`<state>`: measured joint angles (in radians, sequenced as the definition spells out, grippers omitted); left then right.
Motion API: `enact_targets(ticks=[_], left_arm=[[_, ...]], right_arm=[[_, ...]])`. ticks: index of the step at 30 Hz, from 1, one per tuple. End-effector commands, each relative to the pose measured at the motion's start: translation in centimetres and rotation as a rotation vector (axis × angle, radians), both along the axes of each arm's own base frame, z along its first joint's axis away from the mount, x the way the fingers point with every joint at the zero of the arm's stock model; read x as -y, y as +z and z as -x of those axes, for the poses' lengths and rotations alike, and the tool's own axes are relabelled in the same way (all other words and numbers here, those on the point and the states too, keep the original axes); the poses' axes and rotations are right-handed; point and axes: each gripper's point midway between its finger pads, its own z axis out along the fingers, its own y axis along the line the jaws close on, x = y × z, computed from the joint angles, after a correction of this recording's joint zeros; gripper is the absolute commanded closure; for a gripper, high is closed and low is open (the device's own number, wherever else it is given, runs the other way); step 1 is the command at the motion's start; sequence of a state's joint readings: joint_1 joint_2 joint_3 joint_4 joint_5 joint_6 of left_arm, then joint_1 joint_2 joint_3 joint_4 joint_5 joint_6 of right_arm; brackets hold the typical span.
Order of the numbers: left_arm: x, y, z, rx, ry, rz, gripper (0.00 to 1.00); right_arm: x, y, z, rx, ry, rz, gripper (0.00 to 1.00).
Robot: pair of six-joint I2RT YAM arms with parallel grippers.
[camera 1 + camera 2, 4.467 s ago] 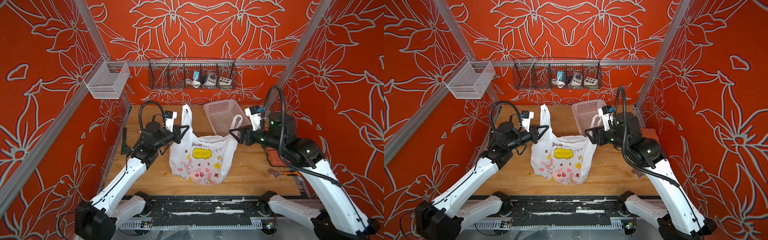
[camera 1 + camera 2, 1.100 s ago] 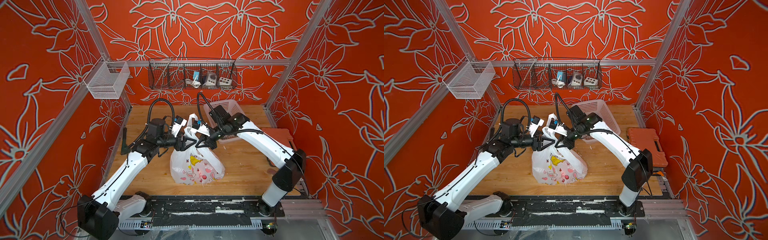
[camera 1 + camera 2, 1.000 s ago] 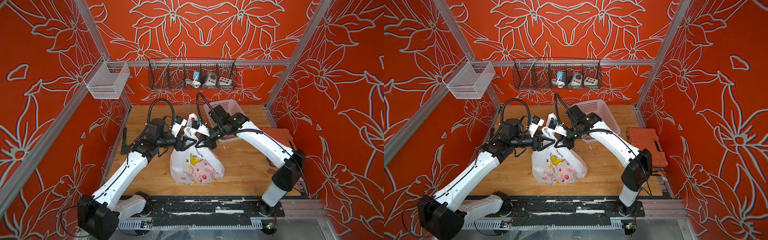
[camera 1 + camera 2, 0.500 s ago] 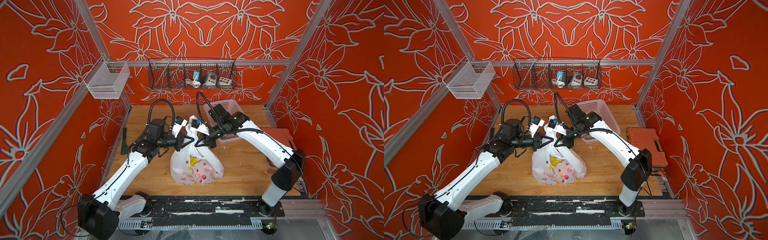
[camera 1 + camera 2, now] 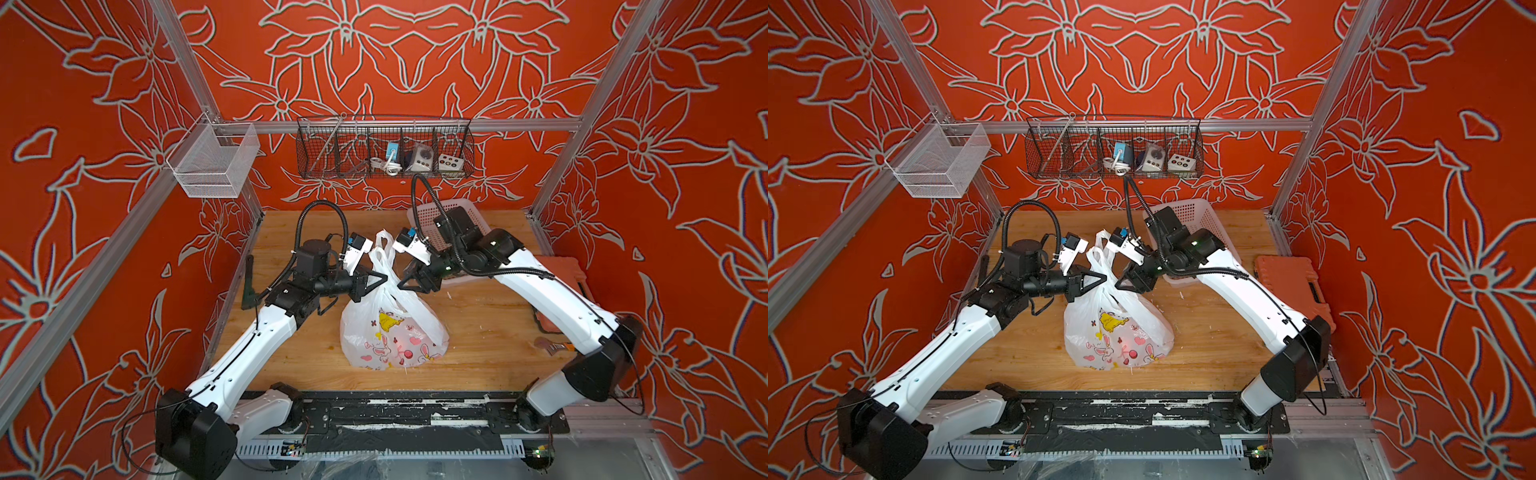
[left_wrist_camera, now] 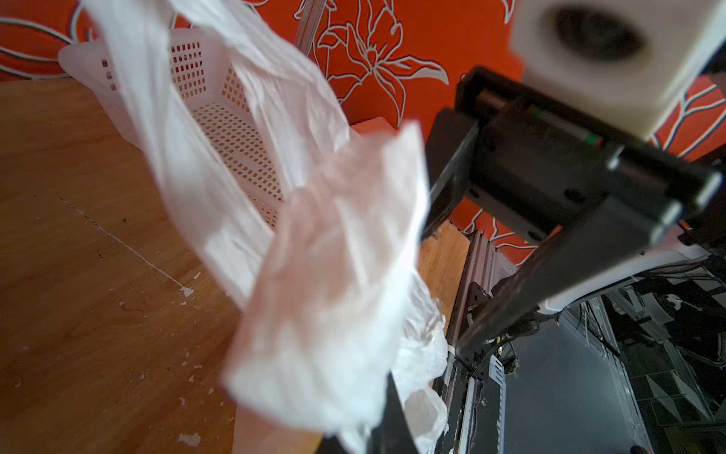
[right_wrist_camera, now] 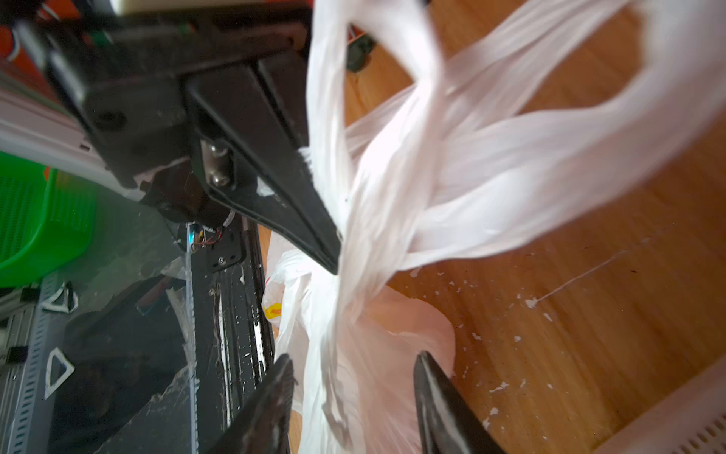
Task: Place the oranges into plastic bags & tie knots
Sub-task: Tie the plastic bag at the center of the board.
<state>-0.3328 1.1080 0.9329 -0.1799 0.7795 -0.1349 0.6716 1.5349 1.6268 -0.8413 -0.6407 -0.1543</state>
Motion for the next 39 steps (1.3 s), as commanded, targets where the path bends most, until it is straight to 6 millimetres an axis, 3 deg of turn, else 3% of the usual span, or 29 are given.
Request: enact_targets(ticks=[1, 4, 9, 19, 21, 25, 29, 30, 31, 32, 34, 39], left_arm=[[-0.1, 1.1, 0.3, 0.049, -0.006, 0.021, 1.0], [0.0, 1.1, 0.3, 0.049, -0.011, 0.025, 1.0], [0.1, 1.2, 0.3, 0.054, -0.013, 0.027, 1.0], [0.1, 1.0, 0.2, 0.053, -0.011, 0.024, 1.0], [0.1, 1.0, 0.2, 0.054, -0.011, 0.024, 1.0], [0.0, 0.9, 0.0, 0.051, -0.003, 0.025, 1.0], [0.0, 1.0, -0.1, 0.054, 0.001, 0.028, 1.0], [0.0, 1.0, -0.1, 0.054, 0.001, 0.028, 1.0], [0.0, 1.1, -0.1, 0.056, 0.0, 0.028, 1.0], [0.0, 1.1, -0.1, 0.054, 0.0, 0.028, 1.0], [0.0, 1.0, 0.0, 0.054, 0.0, 0.027, 1.0], [0.0, 1.0, -0.1, 0.055, 0.0, 0.028, 1.0]], right_arm=[[1.2, 3.3, -3.3, -0.021, -0.215, -0.114, 0.45], [1.0, 4.9, -5.2, -0.048, -0.287, -0.176, 0.44], [-1.1, 6.9, -6.7, -0.063, -0.258, -0.258, 0.41], [-4.5, 6.3, -8.7, -0.116, -0.204, -0.276, 0.42], [-4.7, 6.2, -8.9, -0.115, -0.203, -0.273, 0.51], [-4.8, 6.5, -9.1, -0.11, -0.202, -0.27, 0.82], [-4.1, 7.2, -8.9, -0.084, -0.216, -0.268, 0.99], [-4.0, 7.3, -8.8, -0.08, -0.22, -0.268, 0.98], [-3.8, 7.4, -8.7, -0.079, -0.222, -0.268, 0.87], [-3.8, 7.4, -8.7, -0.08, -0.224, -0.266, 0.68], [-3.9, 7.4, -8.3, -0.091, -0.211, -0.269, 0.51], [-4.5, 6.8, -8.0, -0.111, -0.189, -0.268, 0.4]])
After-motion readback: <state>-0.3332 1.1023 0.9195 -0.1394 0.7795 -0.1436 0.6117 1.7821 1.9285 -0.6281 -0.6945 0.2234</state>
